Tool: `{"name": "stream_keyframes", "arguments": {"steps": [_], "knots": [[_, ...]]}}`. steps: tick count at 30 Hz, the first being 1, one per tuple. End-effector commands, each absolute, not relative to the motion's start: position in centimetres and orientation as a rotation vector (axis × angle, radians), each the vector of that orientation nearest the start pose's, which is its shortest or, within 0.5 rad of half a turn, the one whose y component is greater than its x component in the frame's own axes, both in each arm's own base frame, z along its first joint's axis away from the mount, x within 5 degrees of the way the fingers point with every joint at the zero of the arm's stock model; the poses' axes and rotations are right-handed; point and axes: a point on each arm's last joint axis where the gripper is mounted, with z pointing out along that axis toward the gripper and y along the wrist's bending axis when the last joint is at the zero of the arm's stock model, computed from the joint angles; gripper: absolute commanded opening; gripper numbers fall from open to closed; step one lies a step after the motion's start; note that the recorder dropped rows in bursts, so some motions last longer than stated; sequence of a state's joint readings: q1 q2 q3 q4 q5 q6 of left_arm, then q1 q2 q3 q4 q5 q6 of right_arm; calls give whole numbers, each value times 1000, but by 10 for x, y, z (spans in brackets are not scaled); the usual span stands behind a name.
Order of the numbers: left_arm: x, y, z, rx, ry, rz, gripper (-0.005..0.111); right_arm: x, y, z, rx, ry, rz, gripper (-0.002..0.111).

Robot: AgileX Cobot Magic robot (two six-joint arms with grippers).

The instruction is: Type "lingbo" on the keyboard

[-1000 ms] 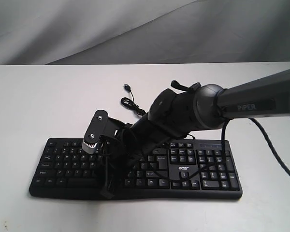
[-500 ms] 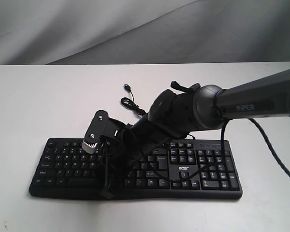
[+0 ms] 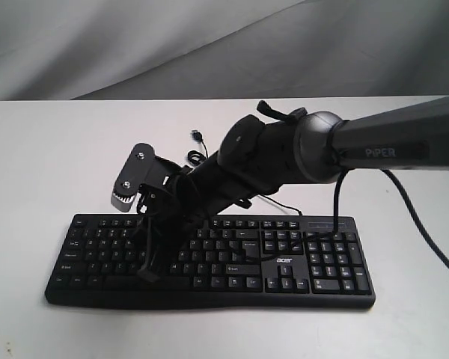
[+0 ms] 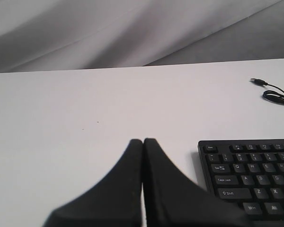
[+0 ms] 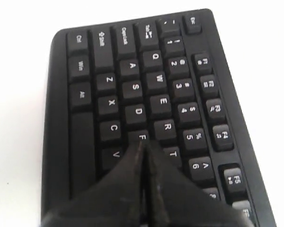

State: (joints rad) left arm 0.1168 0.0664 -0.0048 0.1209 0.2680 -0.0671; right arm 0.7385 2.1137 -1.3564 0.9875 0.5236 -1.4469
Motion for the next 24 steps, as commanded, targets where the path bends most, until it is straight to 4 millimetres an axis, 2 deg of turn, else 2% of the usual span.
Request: {"name": "stream_keyframes", "arguments": {"steps": [1, 13, 24], "knots": [[59, 10, 185, -89, 1817, 142, 1, 297, 326, 138, -1629, 1933, 630, 0], [59, 10, 185, -89, 1817, 142, 1, 299, 327, 121, -1600, 1985, 640, 0], [59, 10, 185, -89, 1817, 142, 1, 299, 328, 119, -1589, 1989, 645, 0]]}}
